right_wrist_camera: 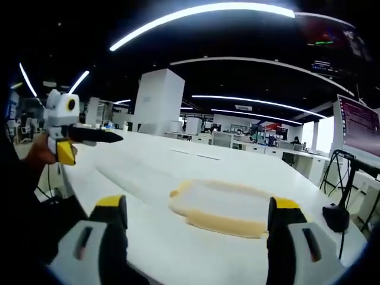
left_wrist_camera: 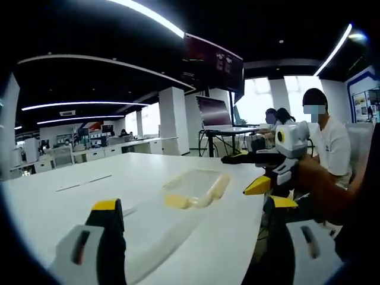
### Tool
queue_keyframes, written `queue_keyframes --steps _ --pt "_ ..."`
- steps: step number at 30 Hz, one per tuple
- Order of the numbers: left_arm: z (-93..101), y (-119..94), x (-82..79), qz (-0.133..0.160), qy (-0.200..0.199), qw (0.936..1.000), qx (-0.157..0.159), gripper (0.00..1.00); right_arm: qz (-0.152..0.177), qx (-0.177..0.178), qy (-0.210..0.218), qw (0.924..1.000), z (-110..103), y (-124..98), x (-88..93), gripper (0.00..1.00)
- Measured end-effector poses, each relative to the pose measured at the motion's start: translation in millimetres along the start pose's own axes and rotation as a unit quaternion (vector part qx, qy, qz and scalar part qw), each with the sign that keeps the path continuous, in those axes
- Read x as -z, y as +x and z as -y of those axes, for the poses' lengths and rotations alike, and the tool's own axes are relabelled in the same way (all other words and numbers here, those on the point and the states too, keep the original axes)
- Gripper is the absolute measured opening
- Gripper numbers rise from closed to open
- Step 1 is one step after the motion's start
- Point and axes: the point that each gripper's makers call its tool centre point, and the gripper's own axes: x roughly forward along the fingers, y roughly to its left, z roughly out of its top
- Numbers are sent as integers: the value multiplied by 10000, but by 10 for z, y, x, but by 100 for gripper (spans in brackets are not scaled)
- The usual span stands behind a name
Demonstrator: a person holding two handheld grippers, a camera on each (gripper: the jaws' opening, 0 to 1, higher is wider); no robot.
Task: Snap each plastic latch of the storage box into its locked position after aligning the lid with the box until every specified latch is closed and the lid sits flush.
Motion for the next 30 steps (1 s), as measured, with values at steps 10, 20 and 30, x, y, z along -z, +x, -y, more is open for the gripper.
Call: queue_keyframes --steps 10,20,30 --pt "68 83 -7 -25 34 9999 105 100 -7 27 3 10000 46 -34 13 99" --pt "97 136 -4 -14 18 9999 133 100 -16 63 0 10000 91 -63 24 99" --pt "182 213 5 -48 43 9997 255 100 -45 129 11 9999 157 -106 55 98"
